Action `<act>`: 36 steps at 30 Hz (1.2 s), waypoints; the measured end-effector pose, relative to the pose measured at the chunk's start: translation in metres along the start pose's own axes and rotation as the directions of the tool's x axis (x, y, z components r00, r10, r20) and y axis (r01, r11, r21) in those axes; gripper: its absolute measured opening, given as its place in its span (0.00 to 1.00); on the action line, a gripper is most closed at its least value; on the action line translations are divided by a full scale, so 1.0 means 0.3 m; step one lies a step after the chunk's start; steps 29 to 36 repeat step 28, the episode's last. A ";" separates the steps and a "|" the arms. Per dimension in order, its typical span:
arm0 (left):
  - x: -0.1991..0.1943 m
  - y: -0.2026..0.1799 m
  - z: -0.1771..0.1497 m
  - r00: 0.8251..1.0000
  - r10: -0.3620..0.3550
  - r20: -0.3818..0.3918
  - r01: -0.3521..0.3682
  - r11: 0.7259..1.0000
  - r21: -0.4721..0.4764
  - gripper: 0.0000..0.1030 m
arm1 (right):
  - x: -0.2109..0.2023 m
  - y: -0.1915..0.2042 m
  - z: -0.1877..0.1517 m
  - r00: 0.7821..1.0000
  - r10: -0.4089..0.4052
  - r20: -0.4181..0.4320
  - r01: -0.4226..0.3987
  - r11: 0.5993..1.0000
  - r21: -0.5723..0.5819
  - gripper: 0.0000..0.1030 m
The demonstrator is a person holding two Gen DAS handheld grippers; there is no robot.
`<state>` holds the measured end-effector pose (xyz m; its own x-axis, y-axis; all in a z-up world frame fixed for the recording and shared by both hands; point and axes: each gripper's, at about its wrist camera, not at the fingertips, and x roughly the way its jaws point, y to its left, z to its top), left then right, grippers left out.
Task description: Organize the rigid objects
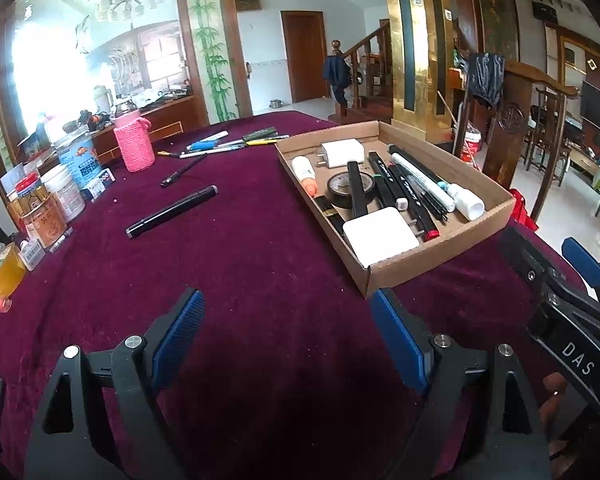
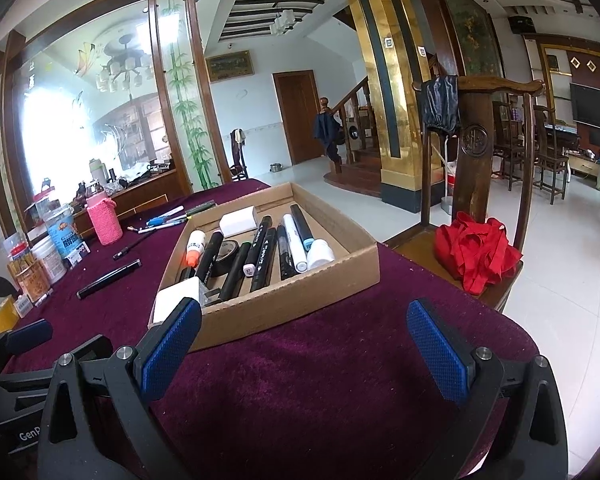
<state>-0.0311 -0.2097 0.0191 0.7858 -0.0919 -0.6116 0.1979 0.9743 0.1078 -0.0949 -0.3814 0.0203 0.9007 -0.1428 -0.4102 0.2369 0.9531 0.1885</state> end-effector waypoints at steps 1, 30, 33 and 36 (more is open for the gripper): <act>0.003 -0.001 -0.001 1.000 -0.005 -0.009 0.005 1.000 0.005 0.83 | -0.001 0.001 0.001 1.000 0.001 0.000 -0.001 1.000 -0.001 0.98; -0.089 0.050 -0.008 0.999 -0.052 0.006 0.052 0.998 0.032 0.83 | -0.040 0.034 0.012 1.000 0.025 0.012 -0.025 1.000 -0.009 0.98; -0.089 0.050 -0.008 0.999 -0.052 0.006 0.052 0.998 0.032 0.83 | -0.040 0.034 0.012 1.000 0.025 0.012 -0.025 1.000 -0.009 0.98; -0.089 0.050 -0.008 0.999 -0.052 0.006 0.052 0.998 0.032 0.83 | -0.040 0.034 0.012 1.000 0.025 0.012 -0.025 1.000 -0.009 0.98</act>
